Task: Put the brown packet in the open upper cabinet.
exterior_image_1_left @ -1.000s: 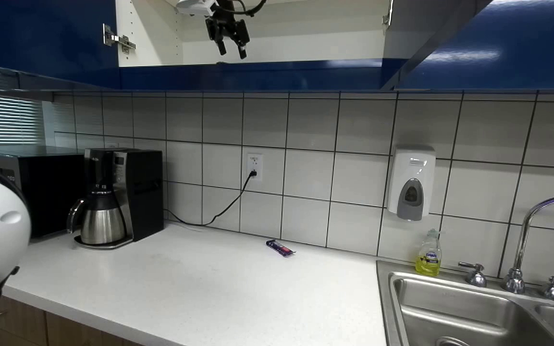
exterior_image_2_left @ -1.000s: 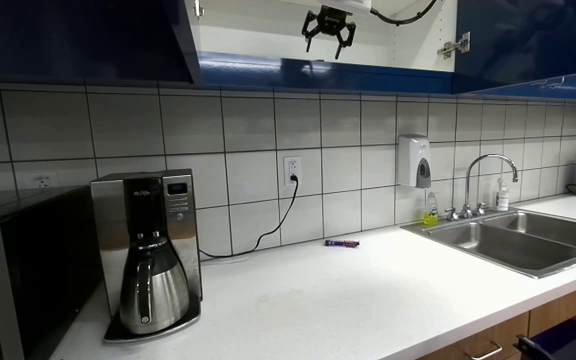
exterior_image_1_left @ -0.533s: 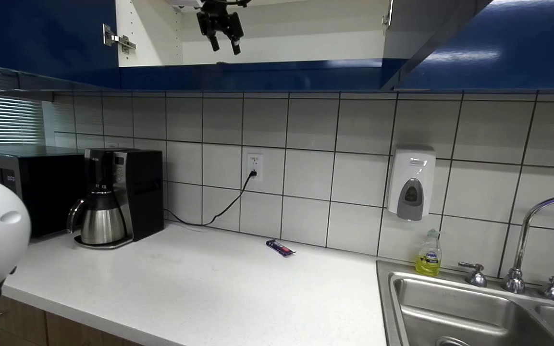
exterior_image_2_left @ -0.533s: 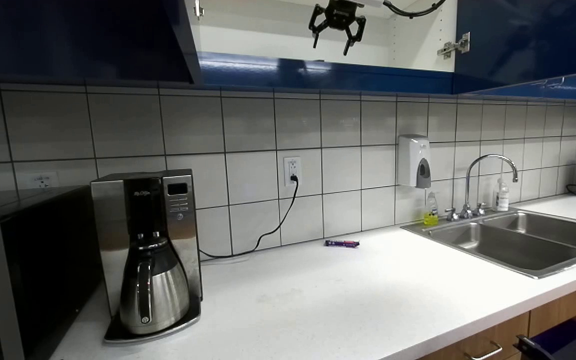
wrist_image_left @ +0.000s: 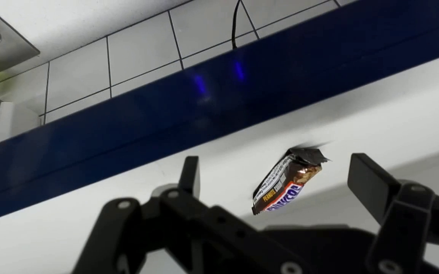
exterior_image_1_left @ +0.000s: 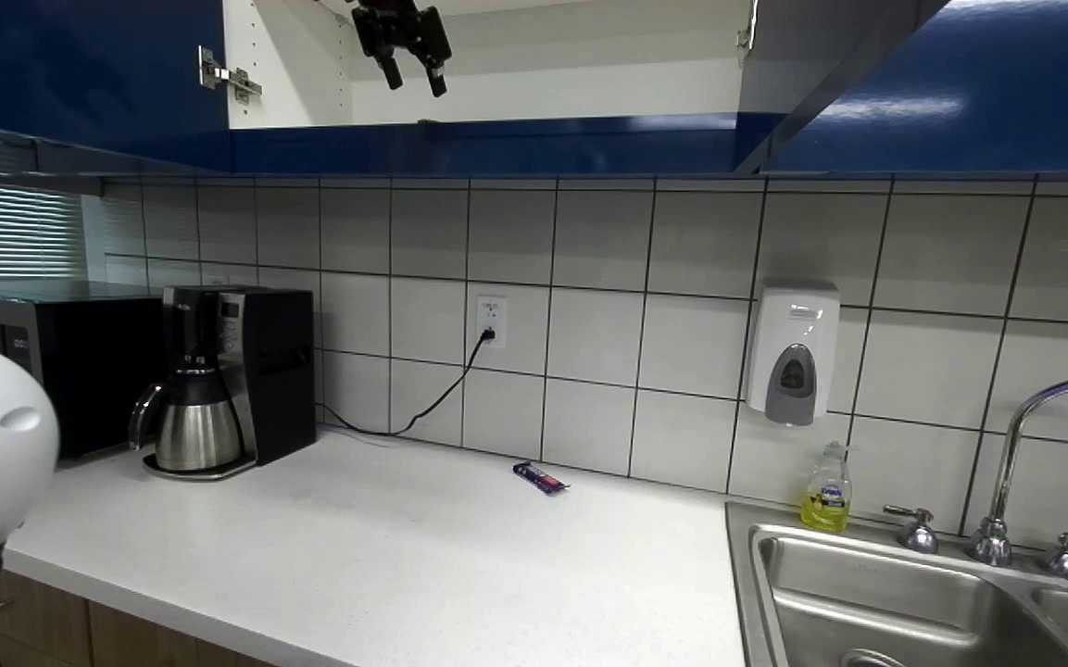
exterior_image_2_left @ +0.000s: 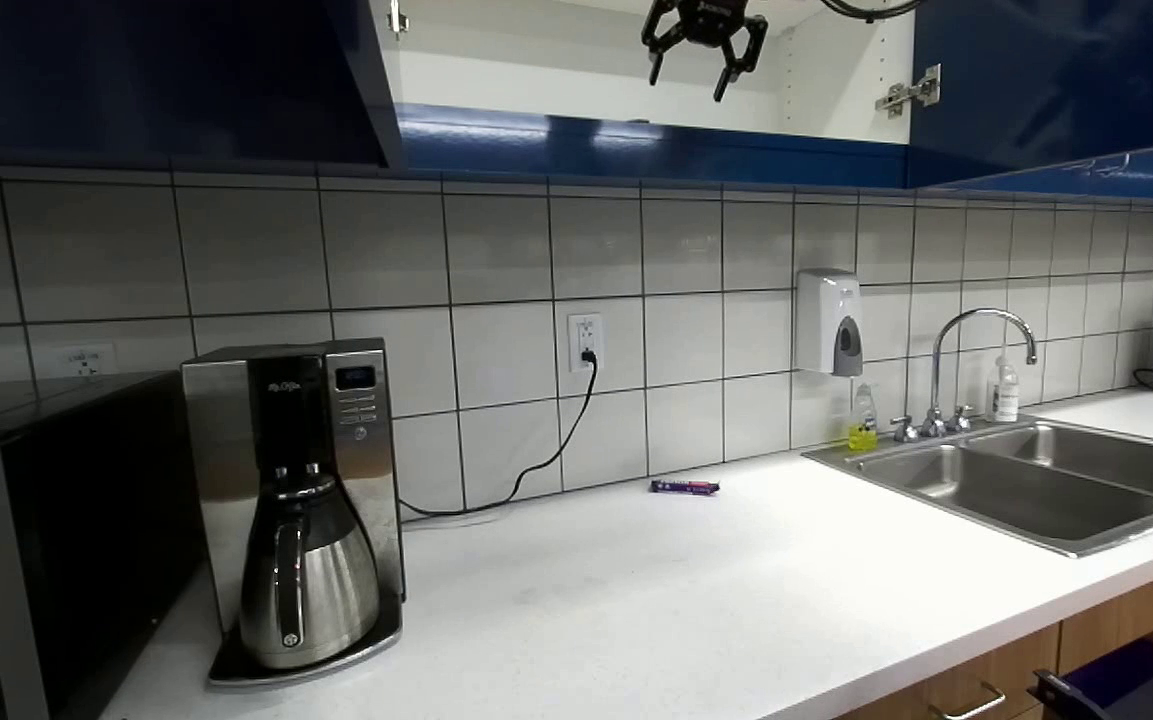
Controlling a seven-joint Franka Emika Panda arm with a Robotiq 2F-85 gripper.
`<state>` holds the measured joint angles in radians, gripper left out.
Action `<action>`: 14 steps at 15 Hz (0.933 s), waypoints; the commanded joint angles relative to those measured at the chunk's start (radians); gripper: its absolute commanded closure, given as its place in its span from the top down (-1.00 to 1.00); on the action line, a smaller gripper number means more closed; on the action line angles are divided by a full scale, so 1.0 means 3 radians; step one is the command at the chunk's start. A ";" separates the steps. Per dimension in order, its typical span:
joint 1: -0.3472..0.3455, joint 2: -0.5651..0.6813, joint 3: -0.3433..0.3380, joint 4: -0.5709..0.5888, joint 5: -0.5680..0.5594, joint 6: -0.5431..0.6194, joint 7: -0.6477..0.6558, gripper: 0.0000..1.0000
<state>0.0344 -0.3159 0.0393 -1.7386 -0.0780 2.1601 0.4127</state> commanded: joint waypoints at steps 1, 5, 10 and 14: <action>-0.0029 -0.0445 0.0017 -0.0487 0.0096 -0.0028 -0.0319 1.00; -0.0021 -0.0717 0.0040 -0.0775 0.0039 -0.0285 -0.0650 1.00; -0.0007 -0.0890 0.0062 -0.1005 -0.0062 -0.0818 -0.1048 1.00; 0.0043 -0.0963 0.0032 -0.1341 -0.0076 -0.0731 -0.1370 1.00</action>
<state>0.0377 -0.5697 0.0506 -2.0633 -0.0823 1.9275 0.0800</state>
